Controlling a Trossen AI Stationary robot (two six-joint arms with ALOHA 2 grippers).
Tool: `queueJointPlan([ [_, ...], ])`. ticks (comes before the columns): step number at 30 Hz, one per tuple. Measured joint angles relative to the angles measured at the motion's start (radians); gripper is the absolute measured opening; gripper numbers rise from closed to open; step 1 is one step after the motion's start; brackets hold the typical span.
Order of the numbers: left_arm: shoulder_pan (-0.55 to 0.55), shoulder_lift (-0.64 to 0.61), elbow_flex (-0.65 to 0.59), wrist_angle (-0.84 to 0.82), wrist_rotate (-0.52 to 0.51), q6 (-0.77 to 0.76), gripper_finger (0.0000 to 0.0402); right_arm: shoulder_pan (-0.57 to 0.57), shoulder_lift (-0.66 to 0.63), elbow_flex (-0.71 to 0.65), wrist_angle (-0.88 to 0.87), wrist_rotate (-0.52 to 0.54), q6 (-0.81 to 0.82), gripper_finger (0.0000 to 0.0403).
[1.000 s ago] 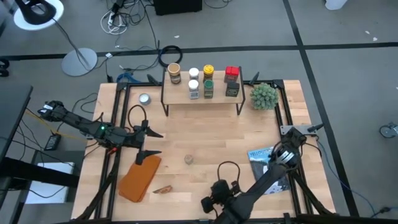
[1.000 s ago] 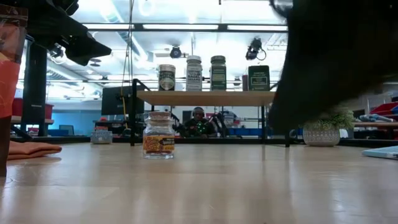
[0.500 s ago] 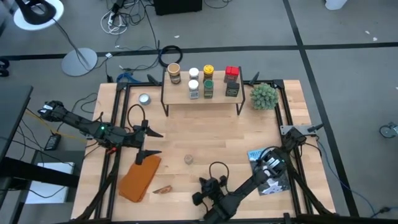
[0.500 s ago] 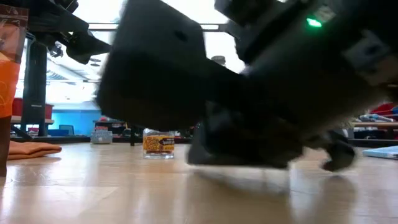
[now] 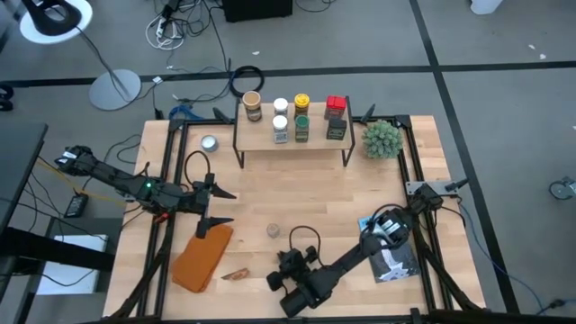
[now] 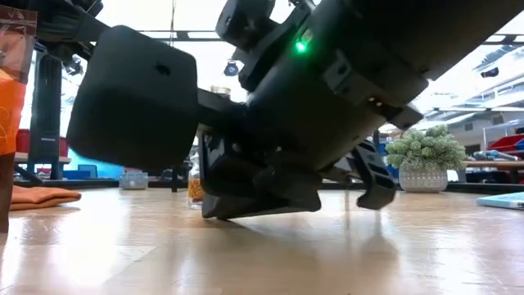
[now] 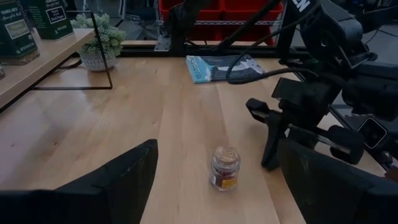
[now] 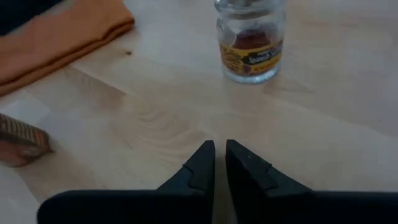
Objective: Shelf spices
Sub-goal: Put the brown seasoning bottle on the shelf
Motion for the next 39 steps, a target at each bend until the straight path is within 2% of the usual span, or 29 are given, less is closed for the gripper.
queueJointPlan([
  [14,0.0,0.0,0.0,0.004,0.0,0.0,0.0335,-0.018,0.002,0.0,0.026,-0.008,-0.236,0.0078],
  [33,0.0,0.0,0.0,0.03,0.0,0.001,0.0335,-0.052,0.002,-0.002,-0.013,0.016,-0.308,0.0223],
  [39,0.0,0.0,0.0,0.047,0.0,0.001,0.0335,-0.079,0.002,-0.002,-0.033,0.023,-0.309,0.0243],
])
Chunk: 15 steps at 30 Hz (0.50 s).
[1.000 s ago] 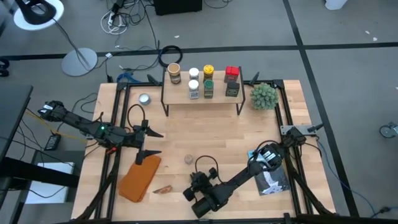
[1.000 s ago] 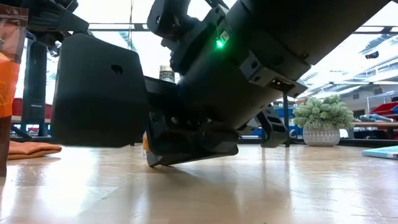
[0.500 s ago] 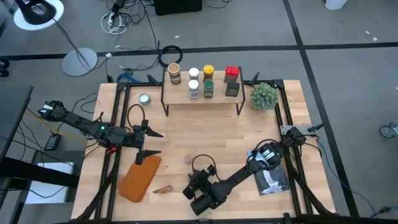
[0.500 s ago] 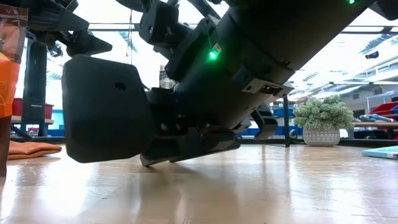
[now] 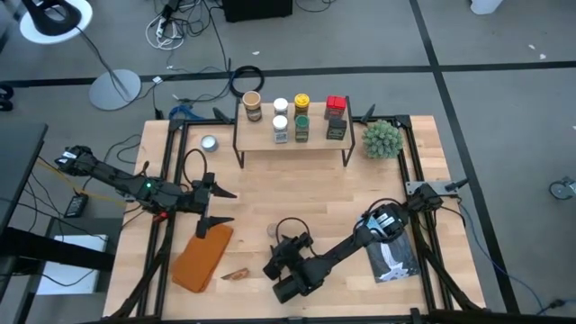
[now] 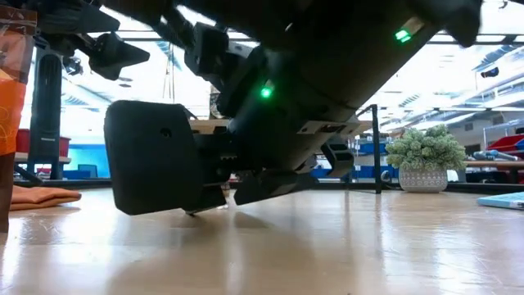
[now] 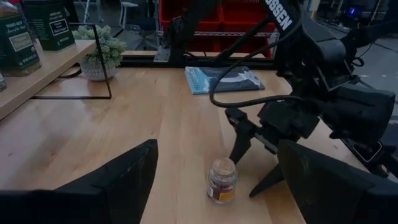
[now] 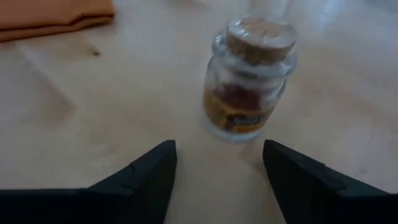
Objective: Shelf spices
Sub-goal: Put the brown seasoning bottle on the shelf
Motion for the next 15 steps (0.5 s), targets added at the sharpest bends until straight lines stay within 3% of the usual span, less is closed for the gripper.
queueJointPlan([
  [15,0.0,0.0,0.0,-0.001,0.0,0.0,0.0335,-0.064,0.004,-0.001,-0.013,0.051,-0.003,0.0208],
])
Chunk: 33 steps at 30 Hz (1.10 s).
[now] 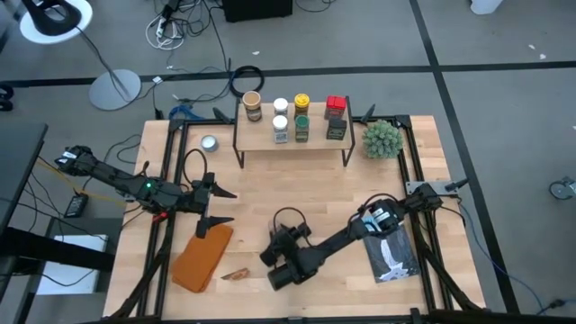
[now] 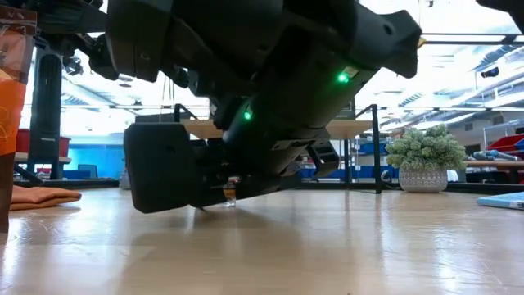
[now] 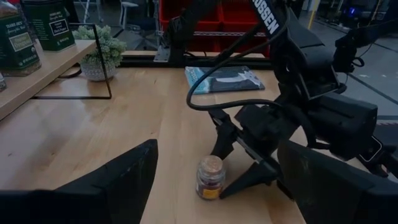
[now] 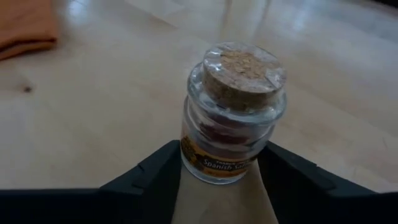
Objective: Shelf spices
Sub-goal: Put the brown seasoning bottle on the shelf
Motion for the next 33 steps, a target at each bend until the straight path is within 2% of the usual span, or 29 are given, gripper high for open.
queueJointPlan([
  [14,0.0,0.0,0.0,0.0,0.0,0.0,0.0335,-0.016,0.0,0.0,0.007,0.005,0.0,0.0202],
  [20,0.0,0.0,0.0,0.0,0.0,0.0,0.0335,-0.011,0.0,0.0,0.025,0.072,0.001,0.0195],
  [27,0.0,0.0,0.0,0.0,0.0,0.0,0.0335,-0.006,0.0,0.0,0.034,0.048,0.002,0.0201],
  [33,0.0,0.0,0.0,0.0,0.0,0.0,0.0335,0.013,-0.015,0.0,0.023,0.13,0.004,0.0196],
])
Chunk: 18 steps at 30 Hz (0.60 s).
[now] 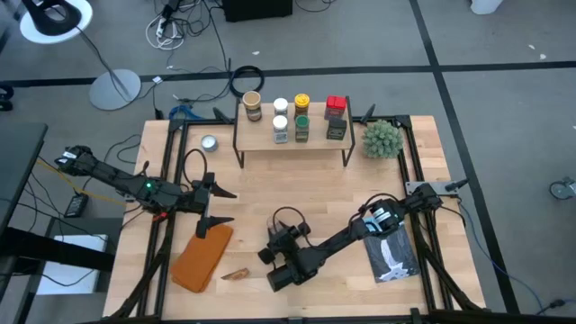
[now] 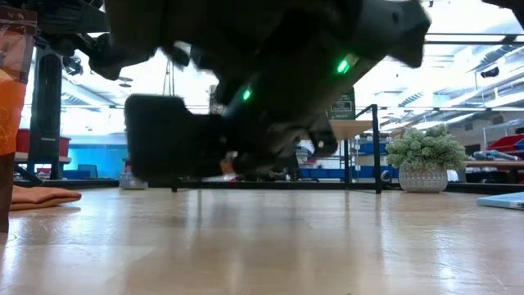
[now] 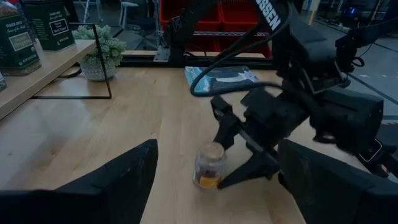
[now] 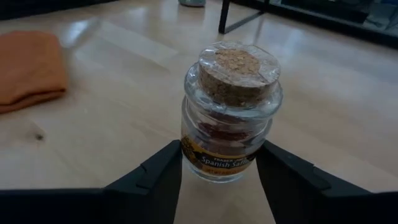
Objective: Shelf spices
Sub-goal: Put the brown seasoning bottle on the shelf
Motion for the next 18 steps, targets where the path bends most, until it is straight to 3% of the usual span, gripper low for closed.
queueJointPlan([
  [6,0.0,0.0,0.0,0.0,0.0,0.0,0.0335,0.003,-0.061,0.0,-0.216,0.003,0.137,0.0195],
  [15,0.0,0.0,0.0,0.001,0.0,0.0,0.0335,-0.009,-0.185,-0.001,-0.846,-0.049,0.551,0.0194],
  [18,0.0,0.0,0.0,0.001,0.0,0.0,0.0335,-0.025,-0.263,-0.058,-0.821,-0.029,0.476,0.0195],
])
